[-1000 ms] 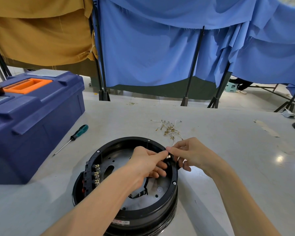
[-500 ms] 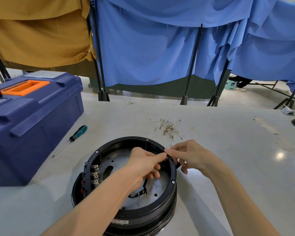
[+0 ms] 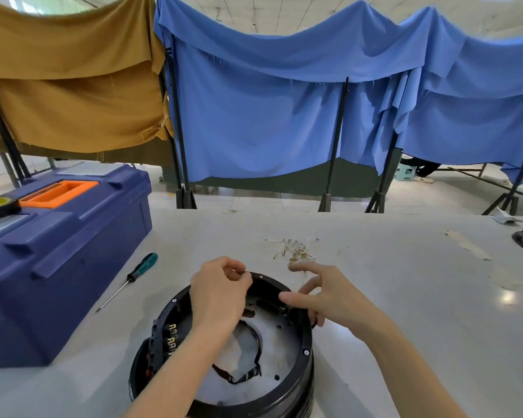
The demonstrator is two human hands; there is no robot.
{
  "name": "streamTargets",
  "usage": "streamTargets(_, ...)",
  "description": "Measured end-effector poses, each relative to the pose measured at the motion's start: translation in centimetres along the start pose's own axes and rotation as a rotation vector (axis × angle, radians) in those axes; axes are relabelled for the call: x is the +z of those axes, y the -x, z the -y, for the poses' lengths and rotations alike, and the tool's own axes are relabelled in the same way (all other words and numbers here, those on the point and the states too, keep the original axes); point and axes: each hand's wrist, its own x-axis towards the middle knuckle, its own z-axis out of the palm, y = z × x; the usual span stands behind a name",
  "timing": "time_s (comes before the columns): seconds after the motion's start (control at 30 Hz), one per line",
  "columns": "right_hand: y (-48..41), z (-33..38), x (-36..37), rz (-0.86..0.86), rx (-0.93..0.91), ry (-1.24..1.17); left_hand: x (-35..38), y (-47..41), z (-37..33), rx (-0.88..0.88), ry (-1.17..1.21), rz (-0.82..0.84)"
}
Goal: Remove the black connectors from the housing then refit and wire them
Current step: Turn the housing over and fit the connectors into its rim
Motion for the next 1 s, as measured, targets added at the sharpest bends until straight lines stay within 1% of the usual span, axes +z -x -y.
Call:
streamTargets(0.03, 0.0, 0.1, 0.3, 0.015, -0.036, 0.017, -0.6, -0.5, 0.3, 0.067, -0.108, 0.006)
streamTargets(0.1, 0.1, 0.3, 0.7, 0.052, -0.108, 0.108, -1.8, -1.7, 1.2, 0.198, -0.407, 0.040)
streamTargets(0.13, 0.2, 0.3, 0.8, 0.064, -0.131, 0.137, -2.4, -2.2, 1.7, 0.233, -0.530, 0.075)
streamTargets(0.17, 0.2, 0.4, 0.8, 0.069, -0.140, 0.150, -3.0, -2.7, 2.3, 0.236, -0.596, 0.128)
streamTargets(0.2, 0.3, 0.4, 0.7, 0.072, -0.138, 0.154, -3.5, -3.0, 2.9, 0.208, -0.605, 0.187)
streamTargets(0.27, 0.4, 0.4, 0.6, 0.073, -0.113, 0.163, -4.3, -3.3, 4.0, 0.148, -0.545, 0.278)
streamTargets(0.33, 0.4, 0.5, 0.4, 0.076, -0.094, 0.171, -4.4, -3.3, 4.8, 0.143, -0.520, 0.315)
streamTargets(0.5, 0.7, 0.9, -0.5, 0.090, -0.044, 0.208, -3.7, -3.5, 5.5, 0.172, -0.462, 0.310)
streamTargets(0.67, 0.7, 0.8, -1.1, 0.077, 0.000, 0.160, -2.7, -3.7, 5.6, 0.178, -0.449, 0.273)
streamTargets(0.8, 0.6, 0.3, -1.9, 0.120, -0.016, 0.112, -2.5, -4.0, 6.2, 0.185, -0.440, 0.256)
streamTargets(0.83, 0.4, 0.1, -2.3, 0.090, -0.006, 0.106, -2.4, -4.1, 6.3, 0.188, -0.433, 0.254)
streamTargets(0.9, -0.2, -0.7, -3.3, -0.063, 0.049, 0.139, -2.4, -4.2, 6.4, 0.194, -0.422, 0.247)
streamTargets(0.97, -1.1, -1.8, -3.9, -0.217, 0.086, 0.224, -2.3, -4.2, 6.5, 0.197, -0.417, 0.240)
streamTargets(1.0, -1.6, -2.3, -3.9, -0.250, 0.097, 0.276, -2.2, -4.2, 6.5, 0.196, -0.417, 0.237)
